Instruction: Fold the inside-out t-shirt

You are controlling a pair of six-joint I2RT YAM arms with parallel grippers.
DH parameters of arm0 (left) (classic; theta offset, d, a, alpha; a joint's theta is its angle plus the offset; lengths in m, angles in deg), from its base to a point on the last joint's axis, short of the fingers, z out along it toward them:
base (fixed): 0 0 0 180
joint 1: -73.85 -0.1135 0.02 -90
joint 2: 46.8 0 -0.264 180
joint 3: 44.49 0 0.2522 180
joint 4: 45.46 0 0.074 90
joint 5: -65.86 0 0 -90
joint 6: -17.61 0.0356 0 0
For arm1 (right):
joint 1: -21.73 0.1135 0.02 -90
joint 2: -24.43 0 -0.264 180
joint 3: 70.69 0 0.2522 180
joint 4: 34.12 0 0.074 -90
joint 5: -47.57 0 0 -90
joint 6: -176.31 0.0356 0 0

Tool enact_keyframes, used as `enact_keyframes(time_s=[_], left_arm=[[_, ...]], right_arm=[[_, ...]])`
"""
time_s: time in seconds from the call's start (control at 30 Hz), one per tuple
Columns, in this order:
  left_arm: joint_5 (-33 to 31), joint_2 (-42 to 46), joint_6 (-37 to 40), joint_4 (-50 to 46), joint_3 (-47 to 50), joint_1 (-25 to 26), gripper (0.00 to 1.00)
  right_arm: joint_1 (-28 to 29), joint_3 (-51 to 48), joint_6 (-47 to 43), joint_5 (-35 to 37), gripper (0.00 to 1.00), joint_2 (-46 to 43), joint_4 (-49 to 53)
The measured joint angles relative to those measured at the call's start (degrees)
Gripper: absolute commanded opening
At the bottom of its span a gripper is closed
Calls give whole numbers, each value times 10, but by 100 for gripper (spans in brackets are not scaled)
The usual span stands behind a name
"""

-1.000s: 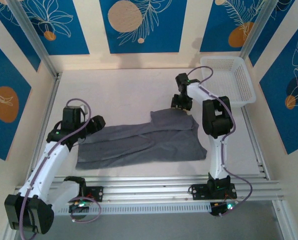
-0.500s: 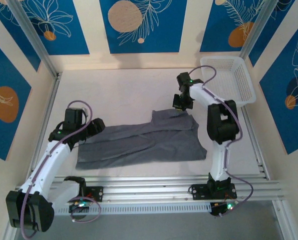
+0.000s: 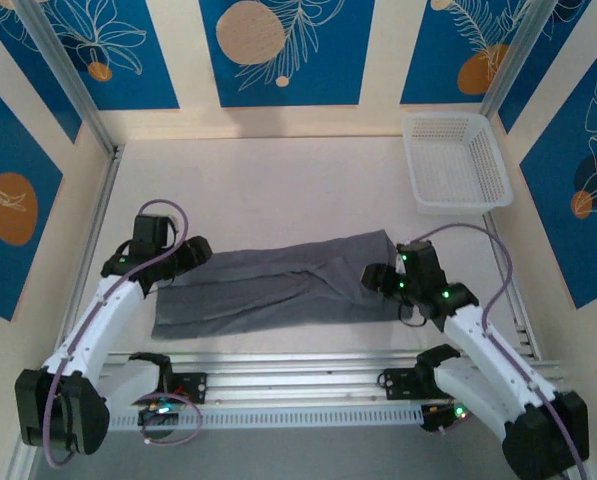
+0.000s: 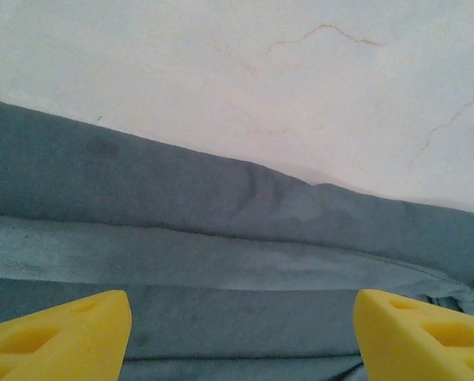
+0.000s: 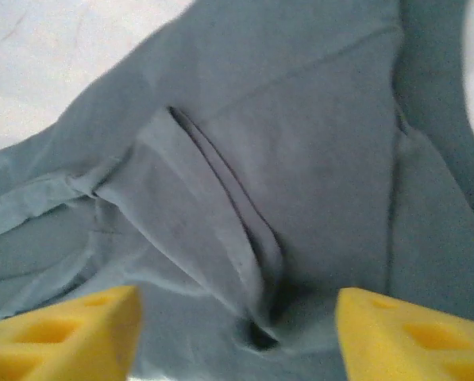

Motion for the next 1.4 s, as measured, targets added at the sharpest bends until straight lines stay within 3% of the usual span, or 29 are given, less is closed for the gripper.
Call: enact_keyframes(time_s=[0.13, 0.27, 0.37, 0.5, 0.6, 0.83, 1.1, 1.23, 1.4], left_arm=[[3, -10, 0, 6, 0, 0, 74], [16, -10, 0, 12, 0, 1, 75], [35, -10, 3, 13, -1, 4, 75], [84, -8, 15, 14, -2, 6, 79], [130, -6, 30, 16, -2, 14, 86], [198, -10, 61, 17, -2, 52, 94], [206, -37, 76, 14, -8, 67, 94], [204, -47, 80, 11, -14, 68, 94], [201, -53, 80, 5, -14, 68, 94]], right_arm=[[0, 52, -10, -2, 76, 1, -5], [19, 203, -43, -11, 74, 189, -15], [38, 283, -60, -2, 66, 337, -21], [47, 313, -78, 18, 63, 475, -3], [49, 315, -87, 21, 58, 520, 19], [59, 331, -89, 9, 41, 542, 34], [77, 342, -81, -1, 0, 561, 37], [86, 342, -81, -5, 0, 548, 42], [148, 291, -68, -15, 0, 436, 39]])
